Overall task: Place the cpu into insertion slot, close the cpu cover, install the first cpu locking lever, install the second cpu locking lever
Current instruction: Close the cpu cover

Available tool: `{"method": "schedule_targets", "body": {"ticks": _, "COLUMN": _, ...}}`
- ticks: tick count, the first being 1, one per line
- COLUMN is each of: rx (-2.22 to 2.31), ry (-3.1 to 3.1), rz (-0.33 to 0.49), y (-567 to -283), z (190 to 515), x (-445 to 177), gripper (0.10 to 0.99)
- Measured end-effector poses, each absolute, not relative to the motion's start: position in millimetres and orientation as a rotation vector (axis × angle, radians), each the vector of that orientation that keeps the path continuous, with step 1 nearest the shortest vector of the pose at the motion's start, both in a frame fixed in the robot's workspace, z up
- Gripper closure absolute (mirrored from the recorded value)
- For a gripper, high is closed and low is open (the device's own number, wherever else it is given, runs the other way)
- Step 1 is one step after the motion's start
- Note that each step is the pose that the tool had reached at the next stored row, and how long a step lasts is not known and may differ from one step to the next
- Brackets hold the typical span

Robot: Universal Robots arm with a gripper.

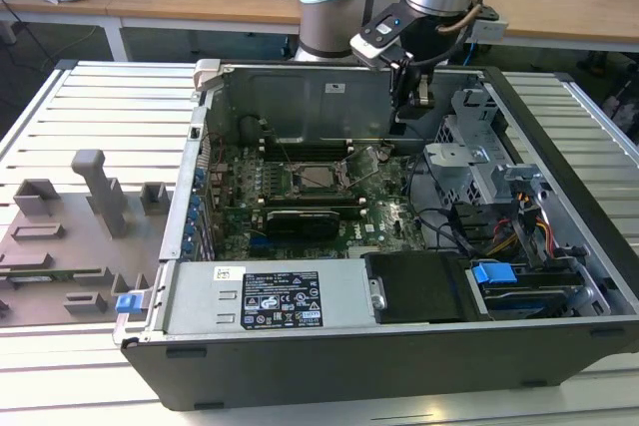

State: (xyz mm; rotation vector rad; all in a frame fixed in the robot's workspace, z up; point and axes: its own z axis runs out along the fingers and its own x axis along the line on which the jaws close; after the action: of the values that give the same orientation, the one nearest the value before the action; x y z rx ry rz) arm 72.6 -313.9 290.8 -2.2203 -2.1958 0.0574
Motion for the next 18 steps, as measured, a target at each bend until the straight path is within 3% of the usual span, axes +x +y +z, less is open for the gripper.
{"method": "schedule_targets", "body": {"ticks": 18, "rx": -2.212, "ry": -2.188, "rz": 0.064, "y": -313.6, "z": 240.4, "x": 65.2, "gripper": 0.98}}
